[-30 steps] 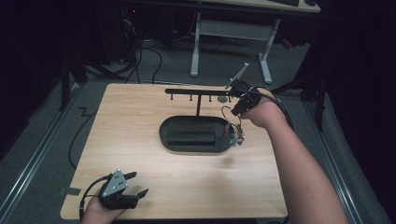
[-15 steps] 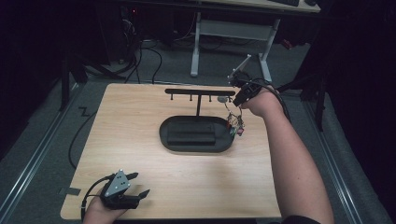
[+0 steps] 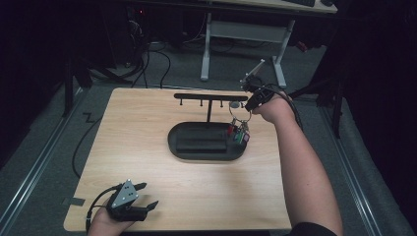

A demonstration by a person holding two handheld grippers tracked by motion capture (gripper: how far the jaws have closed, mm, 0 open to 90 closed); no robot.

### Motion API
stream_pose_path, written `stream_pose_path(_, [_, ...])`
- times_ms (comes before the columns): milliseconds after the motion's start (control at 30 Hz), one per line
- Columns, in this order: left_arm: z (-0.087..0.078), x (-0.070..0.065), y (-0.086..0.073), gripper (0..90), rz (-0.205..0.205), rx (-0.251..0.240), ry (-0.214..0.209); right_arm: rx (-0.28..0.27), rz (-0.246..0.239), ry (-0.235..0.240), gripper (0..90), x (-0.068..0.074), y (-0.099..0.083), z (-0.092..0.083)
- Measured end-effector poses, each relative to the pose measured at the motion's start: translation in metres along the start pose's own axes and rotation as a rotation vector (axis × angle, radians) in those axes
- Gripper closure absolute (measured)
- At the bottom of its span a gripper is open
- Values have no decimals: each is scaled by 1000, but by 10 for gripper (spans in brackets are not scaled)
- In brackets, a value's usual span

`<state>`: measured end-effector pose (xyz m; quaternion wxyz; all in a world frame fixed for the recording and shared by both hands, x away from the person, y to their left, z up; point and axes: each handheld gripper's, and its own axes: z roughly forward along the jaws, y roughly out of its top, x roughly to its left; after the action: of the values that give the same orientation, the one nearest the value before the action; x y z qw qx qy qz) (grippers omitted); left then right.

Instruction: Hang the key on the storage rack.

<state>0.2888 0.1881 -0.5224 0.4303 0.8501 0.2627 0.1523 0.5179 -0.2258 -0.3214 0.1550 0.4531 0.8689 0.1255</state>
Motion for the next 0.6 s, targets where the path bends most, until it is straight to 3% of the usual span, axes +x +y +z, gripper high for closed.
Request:
stream_pose_path(100, [0,0,0,260,4,2,-1,-6,6,-5,764,-1,-3,-4])
stream_pose_path(333, [3,-3,3,260,12,6,-10,-63,43,-10,570,3,-23,-19])
stream_pose_path(600, [4,-5,4,258,26,17,-9,-168,67,22,334,16,-71,-23])
